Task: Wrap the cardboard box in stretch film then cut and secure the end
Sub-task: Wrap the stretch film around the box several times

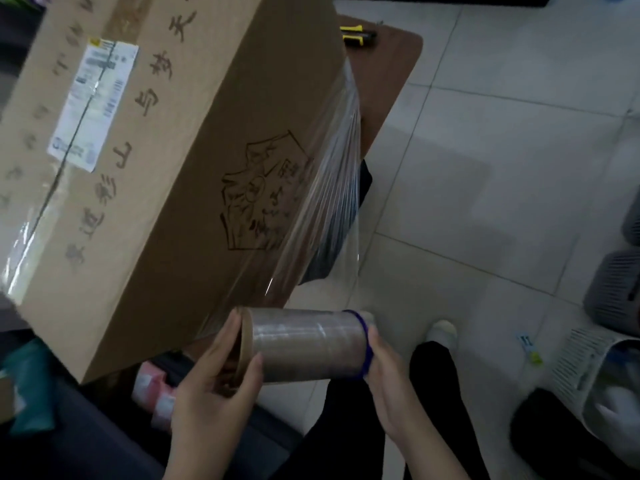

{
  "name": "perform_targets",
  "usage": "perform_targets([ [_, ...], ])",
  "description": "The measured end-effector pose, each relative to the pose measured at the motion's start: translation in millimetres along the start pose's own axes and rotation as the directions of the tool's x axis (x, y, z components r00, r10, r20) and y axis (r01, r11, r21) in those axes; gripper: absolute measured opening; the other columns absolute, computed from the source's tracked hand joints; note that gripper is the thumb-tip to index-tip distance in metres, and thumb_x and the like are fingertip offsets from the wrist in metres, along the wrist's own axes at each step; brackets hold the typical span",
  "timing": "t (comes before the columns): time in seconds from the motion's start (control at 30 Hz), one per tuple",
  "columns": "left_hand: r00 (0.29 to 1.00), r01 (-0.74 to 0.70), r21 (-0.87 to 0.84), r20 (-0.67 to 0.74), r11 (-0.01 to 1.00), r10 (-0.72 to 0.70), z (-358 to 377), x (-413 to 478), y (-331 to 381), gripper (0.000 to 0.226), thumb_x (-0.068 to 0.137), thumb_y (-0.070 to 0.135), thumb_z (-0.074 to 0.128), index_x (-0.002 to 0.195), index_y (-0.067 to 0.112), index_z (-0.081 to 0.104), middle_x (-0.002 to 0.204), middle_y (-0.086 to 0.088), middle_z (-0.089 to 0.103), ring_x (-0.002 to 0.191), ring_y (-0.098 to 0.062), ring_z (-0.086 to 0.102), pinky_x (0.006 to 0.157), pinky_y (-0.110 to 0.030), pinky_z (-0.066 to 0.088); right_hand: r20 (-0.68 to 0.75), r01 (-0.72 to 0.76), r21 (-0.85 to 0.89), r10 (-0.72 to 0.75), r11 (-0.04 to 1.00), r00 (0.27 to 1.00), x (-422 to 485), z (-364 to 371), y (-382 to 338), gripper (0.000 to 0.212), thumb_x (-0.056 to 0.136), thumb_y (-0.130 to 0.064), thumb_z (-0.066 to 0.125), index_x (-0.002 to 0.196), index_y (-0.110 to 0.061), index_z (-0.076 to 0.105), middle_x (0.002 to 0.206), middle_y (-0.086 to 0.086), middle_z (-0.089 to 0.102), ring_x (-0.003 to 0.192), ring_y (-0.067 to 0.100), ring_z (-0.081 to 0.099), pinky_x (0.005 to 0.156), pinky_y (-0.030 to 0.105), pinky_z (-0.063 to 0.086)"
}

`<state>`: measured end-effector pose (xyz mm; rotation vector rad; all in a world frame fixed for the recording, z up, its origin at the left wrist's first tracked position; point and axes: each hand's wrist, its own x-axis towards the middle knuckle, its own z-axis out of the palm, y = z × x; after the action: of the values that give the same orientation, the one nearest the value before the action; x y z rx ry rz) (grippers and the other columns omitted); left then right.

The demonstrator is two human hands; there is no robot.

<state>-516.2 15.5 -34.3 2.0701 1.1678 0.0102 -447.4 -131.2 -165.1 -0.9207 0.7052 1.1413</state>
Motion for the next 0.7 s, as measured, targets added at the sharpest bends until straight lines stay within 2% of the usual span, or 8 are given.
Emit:
perform_targets([
  [0.1, 0.999, -0.01, 0.044, 0.054, 0.999, 0.008, -16, -3, -23, 0.059, 0.074, 0.021, 0.071, 0.121, 0.051, 0.053, 0.129, 0.029, 0.052, 0.122, 0.007, 0.046, 0.107, -0.029, 0.037, 0.007, 0.015, 0.055, -0.015, 0.998, 1.0, -1, 11, 30, 0.044, 0.082, -0.045, 0.051, 0.11, -0.017, 0.07, 0.104, 0.002, 0.076, 0.097, 0.014, 0.071, 0.083, 0.03, 0.053],
  [0.2, 0.995, -0.095, 0.171, 0.023, 0.981, 0.093, -33, -7, -42, 0.06, 0.066, 0.035, 0.069, 0.119, 0.057, 0.05, 0.125, 0.039, 0.048, 0.123, 0.01, 0.044, 0.107, -0.028, 0.034, 0.01, 0.021, 0.126, -0.022, 0.992, 1.0, 4, 23, 64, 0.039, 0.082, -0.044, 0.051, 0.105, -0.018, 0.071, 0.101, 0.002, 0.077, 0.092, 0.014, 0.072, 0.081, 0.03, 0.053],
  [0.3, 0.983, -0.182, 0.259, 0.046, 0.949, 0.176, -56, -7, -70, 0.067, 0.068, 0.015, 0.079, 0.122, 0.046, 0.055, 0.125, 0.036, 0.052, 0.122, 0.005, 0.048, 0.106, -0.037, 0.038, 0.02, 0.018, 0.177, -0.022, 0.984, 1.0, 6, 41, 100, 0.03, 0.092, -0.036, 0.048, 0.098, -0.019, 0.071, 0.095, 0.001, 0.078, 0.088, 0.013, 0.073, 0.08, 0.03, 0.052],
  [0.37, 0.95, -0.311, 0.324, 0.127, 0.893, 0.285, -70, -7, -82, 0.065, 0.069, 0.008, 0.079, 0.126, 0.031, 0.056, 0.129, 0.022, 0.056, 0.122, 0.002, 0.049, 0.104, -0.032, 0.039, -0.011, 0.045, 0.222, -0.044, 0.974, 0.999, 5, 53, 117, 0.029, 0.095, -0.033, 0.047, 0.096, -0.019, 0.072, 0.095, 0.003, 0.078, 0.088, 0.015, 0.073, 0.08, 0.031, 0.053],
  [0.43, 0.905, -0.425, 0.398, 0.208, 0.813, 0.371, -79, -8, -87, 0.064, 0.066, 0.01, 0.078, 0.126, 0.019, 0.058, 0.128, 0.011, 0.059, 0.12, 0.002, 0.05, 0.102, -0.016, 0.036, -0.045, 0.065, 0.258, -0.055, 0.964, 0.997, 5, 59, 128, 0.03, 0.088, -0.039, 0.051, 0.096, -0.02, 0.073, 0.097, 0.002, 0.078, 0.09, 0.016, 0.073, 0.078, 0.03, 0.053],
  [0.57, 0.915, -0.401, 0.423, 0.217, 0.812, 0.339, -89, -14, -95, 0.071, 0.059, 0.006, 0.084, 0.124, 0.023, 0.059, 0.118, 0.012, 0.063, 0.105, 0.001, 0.056, 0.091, 0.0, 0.034, -0.045, 0.122, 0.289, -0.114, 0.949, 0.992, 6, 66, 147, 0.031, 0.079, -0.05, 0.052, 0.079, -0.036, 0.08, 0.095, -0.005, 0.078, 0.093, 0.01, 0.072, 0.075, 0.025, 0.057],
  [0.63, 0.939, -0.345, 0.396, 0.156, 0.851, 0.308, -92, -16, -96, 0.076, 0.061, -0.001, 0.083, 0.119, 0.039, 0.054, 0.112, 0.018, 0.062, 0.103, -0.007, 0.061, 0.09, -0.015, 0.045, -0.018, 0.157, 0.341, -0.161, 0.927, 0.987, 5, 71, 153, 0.029, 0.082, -0.048, 0.05, 0.065, -0.053, 0.073, 0.081, -0.02, 0.076, 0.087, 0.004, 0.072, 0.082, 0.032, 0.054],
  [0.7, 0.961, -0.276, 0.402, 0.13, 0.873, 0.244, -96, -15, -101, 0.077, 0.063, -0.004, 0.08, 0.121, 0.04, 0.053, 0.111, 0.013, 0.065, 0.106, -0.014, 0.061, 0.096, -0.035, 0.047, -0.009, 0.145, 0.363, -0.152, 0.921, 0.988, 8, 73, 163, 0.043, 0.09, -0.042, 0.046, 0.057, -0.052, 0.072, 0.078, -0.021, 0.075, 0.085, 0.003, 0.072, 0.085, 0.035, 0.05],
])
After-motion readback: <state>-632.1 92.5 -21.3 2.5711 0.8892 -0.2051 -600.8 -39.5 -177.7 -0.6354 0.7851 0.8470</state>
